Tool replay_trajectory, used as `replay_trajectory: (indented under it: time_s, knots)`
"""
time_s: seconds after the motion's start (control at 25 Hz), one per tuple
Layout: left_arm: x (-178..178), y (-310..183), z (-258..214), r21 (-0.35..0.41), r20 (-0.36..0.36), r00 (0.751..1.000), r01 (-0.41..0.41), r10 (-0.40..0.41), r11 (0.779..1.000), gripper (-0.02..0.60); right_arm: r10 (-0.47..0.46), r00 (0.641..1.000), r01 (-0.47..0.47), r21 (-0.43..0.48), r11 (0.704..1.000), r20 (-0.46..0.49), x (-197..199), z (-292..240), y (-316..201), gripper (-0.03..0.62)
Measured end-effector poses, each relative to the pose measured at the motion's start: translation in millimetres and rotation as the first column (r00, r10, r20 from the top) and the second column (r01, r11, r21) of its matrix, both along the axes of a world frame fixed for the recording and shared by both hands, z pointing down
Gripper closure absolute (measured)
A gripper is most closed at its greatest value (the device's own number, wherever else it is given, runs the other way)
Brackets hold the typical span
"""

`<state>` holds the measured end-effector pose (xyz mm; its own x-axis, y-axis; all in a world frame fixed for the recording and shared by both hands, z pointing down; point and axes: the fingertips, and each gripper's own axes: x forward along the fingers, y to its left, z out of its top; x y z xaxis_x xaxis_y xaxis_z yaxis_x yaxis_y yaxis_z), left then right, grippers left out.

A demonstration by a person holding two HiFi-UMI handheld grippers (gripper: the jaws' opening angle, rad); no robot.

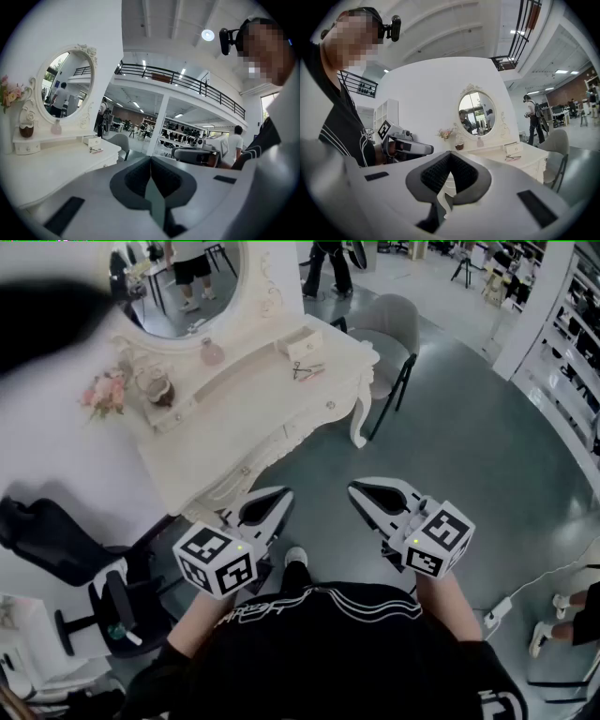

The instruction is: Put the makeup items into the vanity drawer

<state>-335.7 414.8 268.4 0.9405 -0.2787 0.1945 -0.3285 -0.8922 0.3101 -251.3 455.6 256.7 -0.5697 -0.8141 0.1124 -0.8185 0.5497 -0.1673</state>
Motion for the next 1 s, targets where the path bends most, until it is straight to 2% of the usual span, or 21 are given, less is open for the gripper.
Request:
replay_trajectory:
  time_s: [0.24, 0.48, 0.76, 1.0]
  knots:
    - [-1, 14, -6, 0.009, -0.025, 1.000, -0.010, 0.010, 1.000, 0.558, 0.027, 1.000, -0.027, 0.018, 0.999, 0.000, 3, -7, 15, 0.568]
    - [16, 16, -14, 0.042, -0.061, 0.996, -0.056, 0.059, 0.998, 0.558, 0.065, 0.998, -0.064, 0.039, 0.997, -0.017, 14, -14, 17, 0.569]
    - [38, -3, 0, 0.050, -0.046, 0.995, -0.082, 0.084, 0.995, 0.557, 0.138, 0.990, -0.138, 0.013, 0.990, -0.028, 41, 3, 0, 0.568]
    - [63, -40, 11, 0.039, -0.036, 0.994, -0.098, 0.100, 0.994, 0.555, 0.179, 0.984, -0.179, -0.001, 0.984, 0.004, 68, 12, -37, 0.568]
